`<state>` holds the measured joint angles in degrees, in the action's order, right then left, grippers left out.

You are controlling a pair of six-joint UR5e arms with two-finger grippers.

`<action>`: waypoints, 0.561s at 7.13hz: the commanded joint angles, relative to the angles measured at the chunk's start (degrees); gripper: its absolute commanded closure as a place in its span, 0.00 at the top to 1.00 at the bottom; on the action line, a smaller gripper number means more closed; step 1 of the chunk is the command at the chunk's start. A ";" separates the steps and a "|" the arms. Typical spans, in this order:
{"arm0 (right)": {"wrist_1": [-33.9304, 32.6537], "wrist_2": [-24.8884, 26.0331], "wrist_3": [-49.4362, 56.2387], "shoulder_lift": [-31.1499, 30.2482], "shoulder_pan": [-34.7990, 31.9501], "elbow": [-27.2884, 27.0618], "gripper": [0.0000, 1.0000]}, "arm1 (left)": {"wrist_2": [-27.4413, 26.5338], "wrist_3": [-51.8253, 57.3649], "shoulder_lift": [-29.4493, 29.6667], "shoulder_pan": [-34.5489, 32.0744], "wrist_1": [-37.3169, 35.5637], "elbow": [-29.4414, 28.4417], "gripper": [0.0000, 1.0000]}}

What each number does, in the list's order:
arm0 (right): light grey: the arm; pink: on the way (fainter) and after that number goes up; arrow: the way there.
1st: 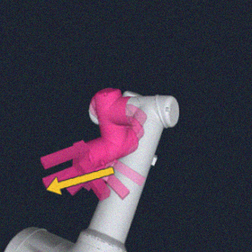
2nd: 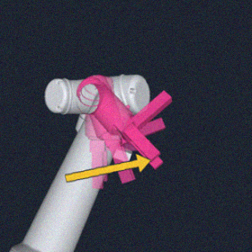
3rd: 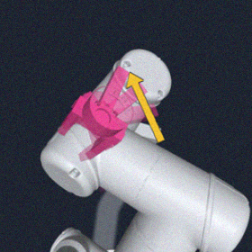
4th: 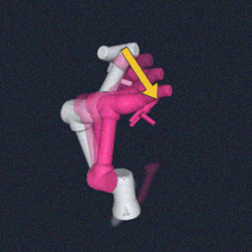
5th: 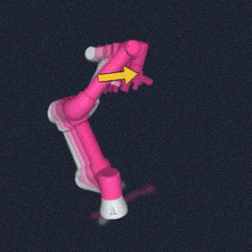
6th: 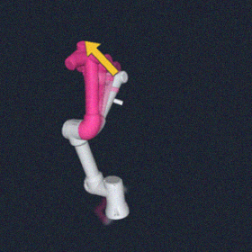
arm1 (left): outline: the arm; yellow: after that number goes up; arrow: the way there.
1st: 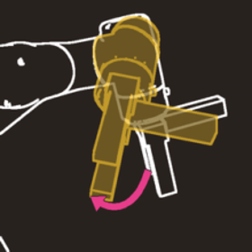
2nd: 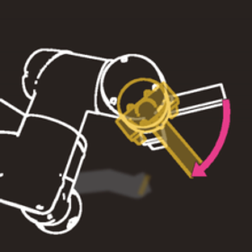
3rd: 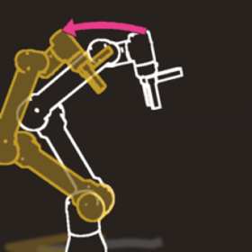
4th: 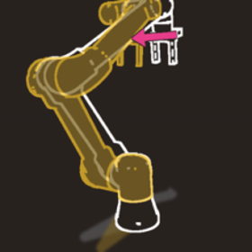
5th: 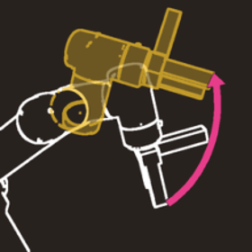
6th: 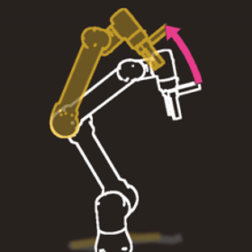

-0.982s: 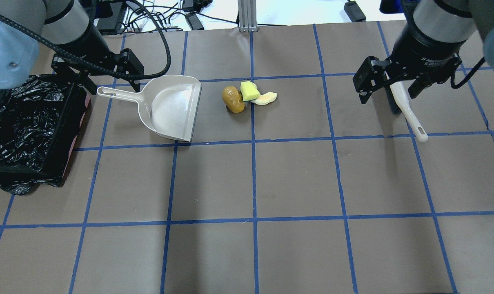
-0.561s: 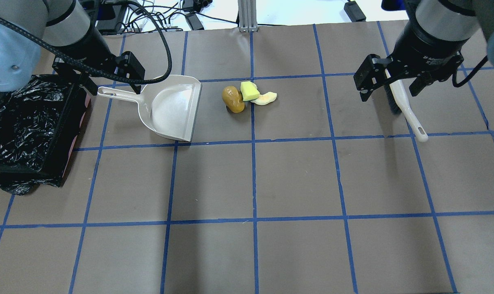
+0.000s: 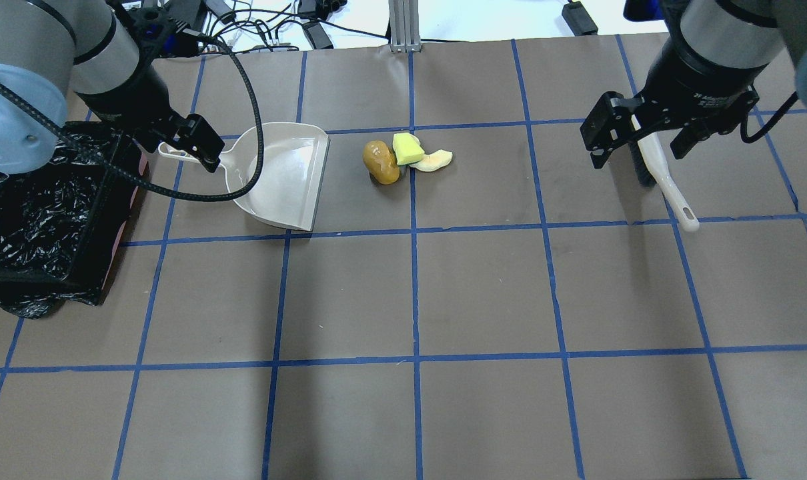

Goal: Sweep and dump trash into bin
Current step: 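Grasp the white dustpan handle with the left gripper while the right approaches the brush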

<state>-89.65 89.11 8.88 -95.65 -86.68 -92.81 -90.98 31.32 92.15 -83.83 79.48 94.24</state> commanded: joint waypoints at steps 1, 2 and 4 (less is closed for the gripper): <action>-0.70 0.01 3.59 1.08 5.17 0.00 1.00 | 0.71 23.68 1.62 7.06 -0.38 0.07 1.00; -0.44 0.01 7.17 1.87 9.65 -0.09 1.00 | 0.89 31.97 3.63 7.97 -1.95 -0.28 1.00; -4.97 -0.08 15.97 4.40 15.29 -2.01 1.00 | 1.42 50.83 9.07 7.98 -8.02 -1.77 1.00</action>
<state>-91.47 89.03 20.60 -92.99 -74.98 -93.79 -89.72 69.77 98.02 -76.13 73.84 93.45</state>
